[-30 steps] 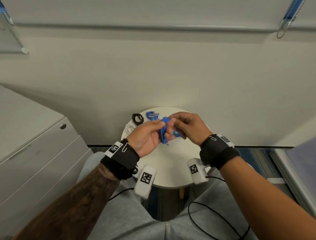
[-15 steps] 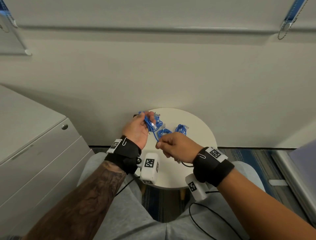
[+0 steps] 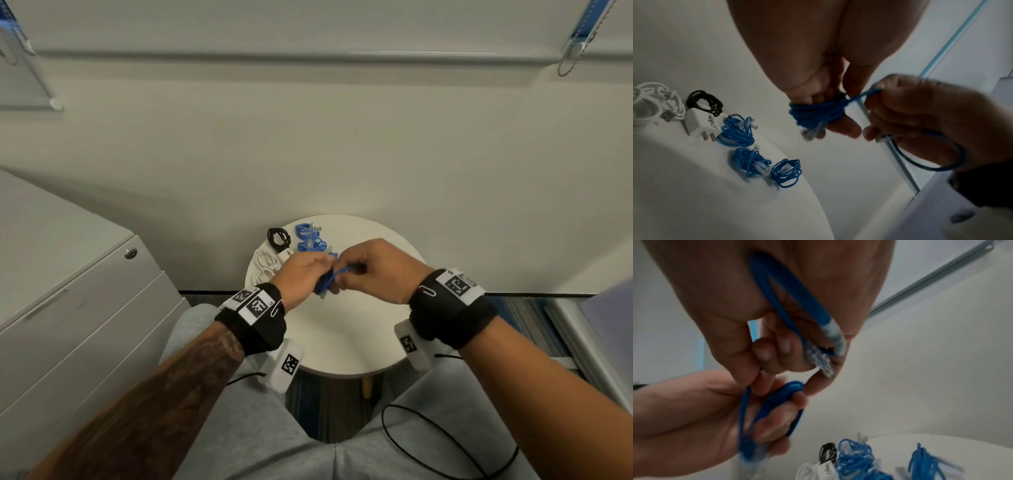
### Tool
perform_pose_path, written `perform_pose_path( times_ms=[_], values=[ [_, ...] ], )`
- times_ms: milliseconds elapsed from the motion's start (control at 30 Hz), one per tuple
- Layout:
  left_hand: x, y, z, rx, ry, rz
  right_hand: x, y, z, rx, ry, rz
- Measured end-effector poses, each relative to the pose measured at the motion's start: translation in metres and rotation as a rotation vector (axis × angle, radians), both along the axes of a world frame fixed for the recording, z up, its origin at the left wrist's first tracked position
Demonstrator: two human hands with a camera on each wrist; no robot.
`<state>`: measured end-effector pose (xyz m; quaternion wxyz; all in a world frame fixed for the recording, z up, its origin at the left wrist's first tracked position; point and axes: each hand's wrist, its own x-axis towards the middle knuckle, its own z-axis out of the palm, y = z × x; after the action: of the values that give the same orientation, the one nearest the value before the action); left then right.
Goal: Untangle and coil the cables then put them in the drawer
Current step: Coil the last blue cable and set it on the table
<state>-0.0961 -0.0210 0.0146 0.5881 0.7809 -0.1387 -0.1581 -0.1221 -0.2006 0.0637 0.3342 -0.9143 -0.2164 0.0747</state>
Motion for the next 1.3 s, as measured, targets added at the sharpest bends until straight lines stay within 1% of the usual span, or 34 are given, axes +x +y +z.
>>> perform_pose_path(
  times_ms=[100,167,233,333,467,533,600,667,733,833,900,967,1033,1167,1200,1233,1300],
  values=[
    [-0.006,0.0,0.01,-0.084,0.189,-0.199,0.006,-0.014,0.002,0.061,0.043,-0.038],
    [-0.006,0.001,0.013,-0.171,0.295,-0.227,0.01,-0.021,0.0,0.101,0.042,-0.087],
    [-0.005,0.005,0.014,-0.229,0.353,-0.197,0.014,-0.03,-0.001,0.131,0.06,-0.144],
    [-0.002,0.013,0.008,-0.287,0.39,-0.135,0.015,-0.04,0.0,0.17,0.157,-0.198],
    [0.002,0.015,0.003,-0.347,0.437,-0.104,0.019,-0.041,-0.007,0.226,0.308,-0.197],
    [0.006,0.015,0.0,-0.368,0.443,-0.056,0.024,-0.041,-0.009,0.253,0.37,-0.184],
    [0.014,0.018,-0.005,-0.394,0.434,0.026,0.028,-0.041,-0.01,0.265,0.41,-0.175],
    [0.025,0.025,-0.01,-0.456,0.451,0.152,0.032,-0.045,-0.012,0.229,0.384,-0.22],
    [0.035,0.031,-0.016,-0.517,0.495,0.243,0.037,-0.048,-0.017,0.244,0.313,-0.284],
    [0.041,0.03,-0.022,-0.57,0.536,0.26,0.043,-0.044,-0.031,0.32,0.294,-0.312],
    [0.045,0.024,-0.025,-0.631,0.552,0.258,0.048,-0.034,-0.043,0.388,0.342,-0.295],
    [0.048,0.017,-0.026,-0.67,0.551,0.251,0.051,-0.024,-0.056,0.496,0.433,-0.256],
    [0.051,0.012,-0.028,-0.686,0.559,0.259,0.053,-0.014,-0.065,0.626,0.498,-0.279],
    [0.054,0.006,-0.031,-0.679,0.574,0.323,0.062,-0.007,-0.073,1.09,0.597,-0.434],
    [0.055,0.006,-0.032,-0.677,0.585,0.329,0.063,-0.008,-0.075,1.146,0.6,-0.448],
    [0.055,0.006,-0.033,-0.687,0.599,0.329,0.064,-0.009,-0.078,1.151,0.61,-0.44],
    [0.056,0.005,-0.034,-0.73,0.631,0.317,0.063,-0.01,-0.082,1.069,0.659,-0.381]
  ],
)
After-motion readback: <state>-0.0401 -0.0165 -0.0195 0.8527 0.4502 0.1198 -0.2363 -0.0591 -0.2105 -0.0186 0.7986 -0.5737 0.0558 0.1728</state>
